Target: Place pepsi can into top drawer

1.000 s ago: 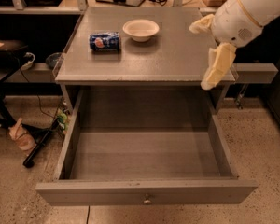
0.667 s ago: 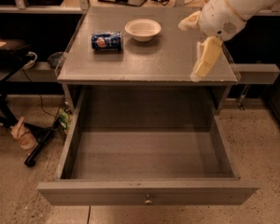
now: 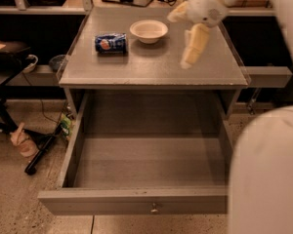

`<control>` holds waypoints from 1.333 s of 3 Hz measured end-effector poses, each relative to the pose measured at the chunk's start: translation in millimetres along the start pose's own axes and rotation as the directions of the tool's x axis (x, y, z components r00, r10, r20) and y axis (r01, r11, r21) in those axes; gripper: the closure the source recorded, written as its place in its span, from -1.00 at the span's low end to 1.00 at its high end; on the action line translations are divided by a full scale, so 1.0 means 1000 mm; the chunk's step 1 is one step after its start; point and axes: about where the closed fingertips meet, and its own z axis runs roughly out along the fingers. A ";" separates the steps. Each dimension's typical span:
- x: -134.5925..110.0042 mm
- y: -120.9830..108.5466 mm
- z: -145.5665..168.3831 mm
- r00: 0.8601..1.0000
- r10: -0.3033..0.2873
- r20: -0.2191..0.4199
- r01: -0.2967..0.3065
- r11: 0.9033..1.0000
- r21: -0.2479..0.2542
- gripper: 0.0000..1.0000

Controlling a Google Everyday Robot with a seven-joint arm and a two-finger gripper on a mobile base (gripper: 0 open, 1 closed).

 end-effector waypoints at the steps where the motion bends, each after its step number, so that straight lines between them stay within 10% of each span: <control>1: -0.005 -0.028 0.015 0.999 0.030 -0.018 -0.030 1.000 0.004 -1.00; 4: -0.021 -0.076 0.053 0.999 -0.006 0.050 0.003 0.998 0.055 -1.00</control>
Offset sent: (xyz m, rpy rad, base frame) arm 0.0870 0.0153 0.0095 -0.0813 0.0633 -0.0935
